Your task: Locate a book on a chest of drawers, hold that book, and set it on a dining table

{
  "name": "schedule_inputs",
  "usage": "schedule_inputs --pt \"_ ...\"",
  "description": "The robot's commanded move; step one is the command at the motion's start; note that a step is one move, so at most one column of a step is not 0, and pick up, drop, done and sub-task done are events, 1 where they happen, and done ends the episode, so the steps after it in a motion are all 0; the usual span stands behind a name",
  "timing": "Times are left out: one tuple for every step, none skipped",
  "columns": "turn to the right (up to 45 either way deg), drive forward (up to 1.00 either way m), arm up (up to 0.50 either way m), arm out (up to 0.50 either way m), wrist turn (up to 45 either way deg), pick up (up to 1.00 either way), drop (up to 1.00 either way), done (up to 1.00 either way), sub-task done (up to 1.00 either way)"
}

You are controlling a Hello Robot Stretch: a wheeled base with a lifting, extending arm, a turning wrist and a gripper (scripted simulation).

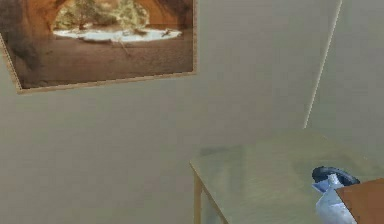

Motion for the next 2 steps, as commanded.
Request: schedule_inputs --pt "0.0 0.00 0.04 0.00 0.0 0.00 0.00 0.00 0.00" --pt "0.0 0.00 0.00 -0.08 0.0 0.00 0.00 0.00 0.00"
